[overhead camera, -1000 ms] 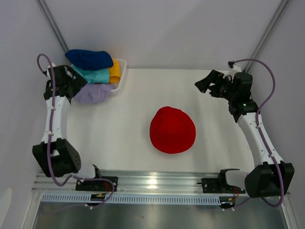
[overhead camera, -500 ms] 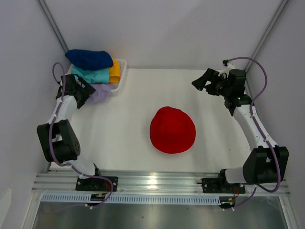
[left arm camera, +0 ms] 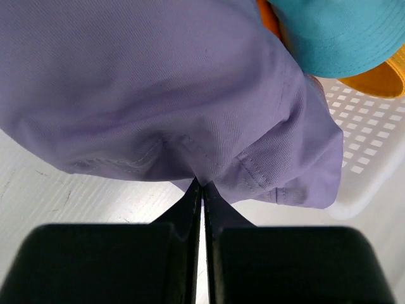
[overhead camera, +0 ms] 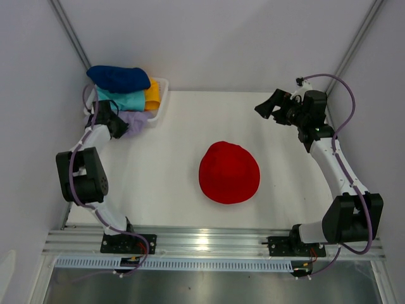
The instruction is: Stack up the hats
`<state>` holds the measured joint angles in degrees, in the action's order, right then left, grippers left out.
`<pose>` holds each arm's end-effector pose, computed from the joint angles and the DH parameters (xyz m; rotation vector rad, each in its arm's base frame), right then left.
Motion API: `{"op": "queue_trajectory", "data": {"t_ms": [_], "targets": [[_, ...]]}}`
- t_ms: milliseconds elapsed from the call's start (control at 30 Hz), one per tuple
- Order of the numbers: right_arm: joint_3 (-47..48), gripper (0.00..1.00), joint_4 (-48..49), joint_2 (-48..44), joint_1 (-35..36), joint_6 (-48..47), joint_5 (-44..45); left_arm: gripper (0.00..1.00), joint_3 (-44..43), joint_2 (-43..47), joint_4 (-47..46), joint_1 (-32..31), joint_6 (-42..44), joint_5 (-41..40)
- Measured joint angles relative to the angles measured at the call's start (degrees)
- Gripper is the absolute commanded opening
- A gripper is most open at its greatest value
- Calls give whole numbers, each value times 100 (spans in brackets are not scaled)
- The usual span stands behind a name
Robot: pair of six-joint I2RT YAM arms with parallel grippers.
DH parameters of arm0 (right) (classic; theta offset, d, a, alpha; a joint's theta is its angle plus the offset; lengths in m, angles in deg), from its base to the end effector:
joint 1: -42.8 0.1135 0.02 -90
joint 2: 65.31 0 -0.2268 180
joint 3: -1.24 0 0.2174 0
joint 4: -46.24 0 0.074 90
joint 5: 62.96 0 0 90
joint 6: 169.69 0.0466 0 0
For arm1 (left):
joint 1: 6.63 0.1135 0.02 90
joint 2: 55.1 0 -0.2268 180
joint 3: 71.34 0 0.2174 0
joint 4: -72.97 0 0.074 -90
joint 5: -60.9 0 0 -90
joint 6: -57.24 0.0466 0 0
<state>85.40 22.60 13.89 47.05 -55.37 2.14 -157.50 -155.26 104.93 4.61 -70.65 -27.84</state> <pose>0.3019 0.0421 0.3178 0.0349 1.9352 0.7475 0.3482 0.0681 0.1975 -0.9826 2.1753 -0.2480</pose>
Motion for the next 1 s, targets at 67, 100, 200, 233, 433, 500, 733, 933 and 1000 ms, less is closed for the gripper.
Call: {"op": "queue_trajectory", "data": {"t_ms": [67,100,200,233,433,500,733,933,1000], "targets": [[0,100,2,0,0,7,-4,1,11,28,-42,0,42,-17],[0,100,7,-2,0,11,-7,1,33,83,-59,0,76,-68],[0,100,48,-2,0,50,-26,1,125,387,-17,0,216,-168],[0,99,66,-4,0,66,-46,1,129,540,20,0,302,-201],[2,100,125,-57,2,219,-361,1,-192,1574,614,-46,901,-149],[37,99,149,-76,13,240,-590,1,-476,1812,966,-164,1117,-46],[315,99,337,-330,468,-57,-1126,1,-2389,2227,2846,-1147,1867,1231],[413,99,901,-481,852,35,-1456,1,-3720,2374,3934,-2293,2297,2269],[413,100,1108,-481,953,269,-1530,1,-3718,2538,4046,-2492,2232,2653]]}}
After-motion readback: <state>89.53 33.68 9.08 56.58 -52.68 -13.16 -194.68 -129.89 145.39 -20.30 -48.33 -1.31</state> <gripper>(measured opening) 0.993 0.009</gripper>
